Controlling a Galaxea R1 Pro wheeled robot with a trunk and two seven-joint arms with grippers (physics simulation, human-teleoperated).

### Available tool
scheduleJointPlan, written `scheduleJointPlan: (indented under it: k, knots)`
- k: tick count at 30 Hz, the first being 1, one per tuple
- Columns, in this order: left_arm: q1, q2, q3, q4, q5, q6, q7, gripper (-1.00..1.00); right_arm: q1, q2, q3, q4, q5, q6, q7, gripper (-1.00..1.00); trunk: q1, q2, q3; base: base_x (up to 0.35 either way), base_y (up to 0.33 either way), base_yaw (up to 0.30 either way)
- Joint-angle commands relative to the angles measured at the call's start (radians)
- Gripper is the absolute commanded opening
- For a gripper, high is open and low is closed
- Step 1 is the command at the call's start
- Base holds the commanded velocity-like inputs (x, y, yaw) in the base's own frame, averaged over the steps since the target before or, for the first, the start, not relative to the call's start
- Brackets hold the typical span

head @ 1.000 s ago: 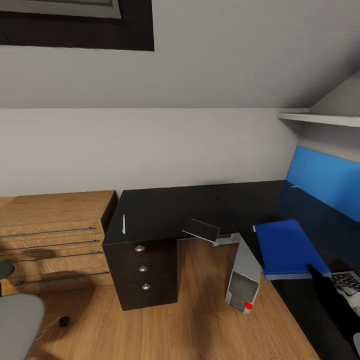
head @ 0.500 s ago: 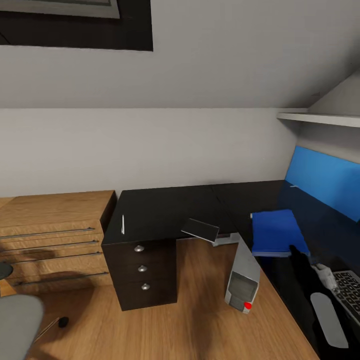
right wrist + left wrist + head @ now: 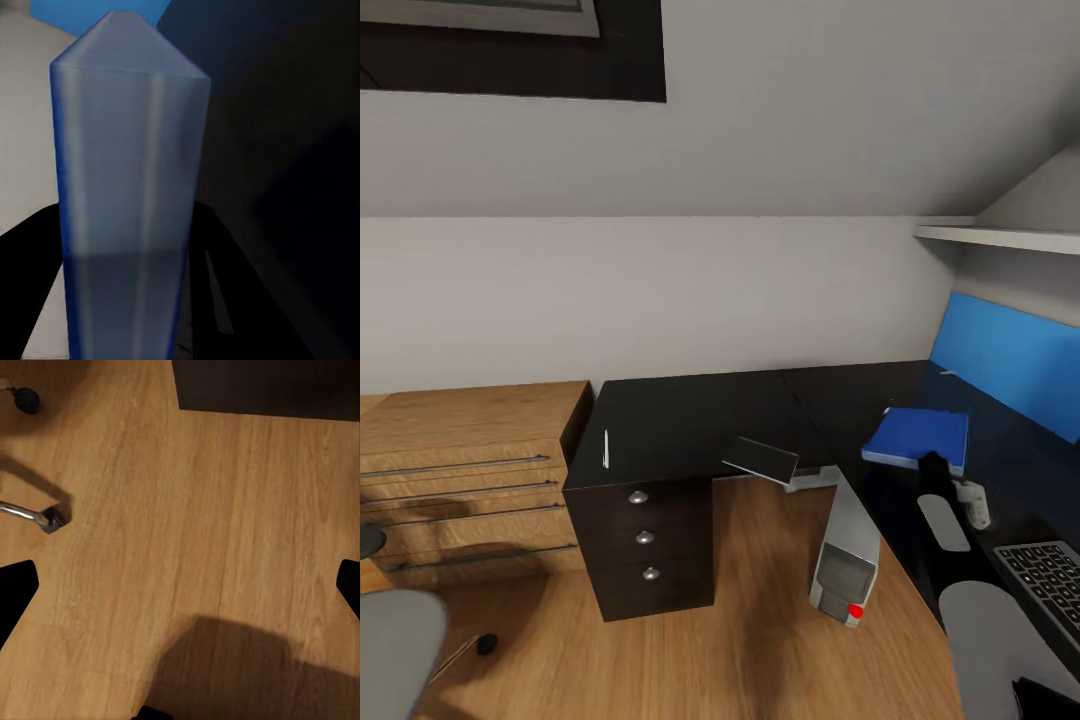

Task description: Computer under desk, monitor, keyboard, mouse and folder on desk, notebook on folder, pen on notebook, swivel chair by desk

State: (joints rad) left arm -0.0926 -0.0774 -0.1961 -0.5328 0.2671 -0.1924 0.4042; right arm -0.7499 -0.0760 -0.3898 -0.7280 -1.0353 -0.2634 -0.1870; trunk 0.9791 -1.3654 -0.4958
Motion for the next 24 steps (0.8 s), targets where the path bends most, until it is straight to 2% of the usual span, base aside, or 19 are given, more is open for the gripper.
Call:
scheduleJointPlan:
  k: [1,6,8,10,11,16,20,24]
  knots:
    - [-0.001,-0.001,-0.009,0.003,0.011,-0.009,0.003,1.00,-0.003,0.002,0.012,0.013,-0.025,-0.008,-0.001,-1.00,0.000,-0.001,-0.001,0.000,0.000,0.000]
    - [-0.001,-0.006,-0.009,0.005,0.011,-0.010,-0.007,1.00,-0.005,0.027,0.015,0.004,-0.105,-0.010,0.021,-1.00,0.000,-0.001,-0.001,0.000,0.000,0.000]
    - [-0.001,-0.007,-0.009,0.005,0.011,-0.010,-0.009,1.00,-0.005,0.038,0.014,-0.001,-0.153,-0.010,0.082,-1.00,0.000,-0.001,-0.001,0.000,0.000,0.000]
    - [-0.001,-0.007,-0.009,0.005,0.011,-0.010,-0.009,1.00,-0.005,0.040,0.012,-0.002,-0.178,-0.008,0.122,-1.00,0.000,-0.001,-0.001,0.000,0.000,0.000]
    - [-0.001,-0.007,-0.009,0.005,0.011,-0.010,-0.010,1.00,-0.005,0.041,0.011,-0.003,-0.211,-0.007,0.144,-1.00,0.000,-0.001,-0.001,0.000,0.000,0.000]
    - [-0.001,-0.007,-0.009,0.005,0.011,-0.010,-0.010,1.00,-0.005,0.041,0.010,-0.001,-0.309,-0.009,0.167,-1.00,0.000,-0.001,-0.001,0.000,0.000,0.000]
    - [-0.001,-0.007,-0.009,0.005,0.011,-0.010,-0.010,1.00,-0.005,0.043,0.011,0.001,-0.336,-0.010,0.171,-1.00,0.000,-0.001,-0.001,0.000,0.000,0.000]
    - [-0.001,-0.010,-0.010,0.005,0.011,-0.010,-0.010,1.00,-0.005,0.043,0.011,0.001,-0.341,-0.010,0.173,-1.00,0.000,-0.001,-0.001,0.000,0.000,0.000]
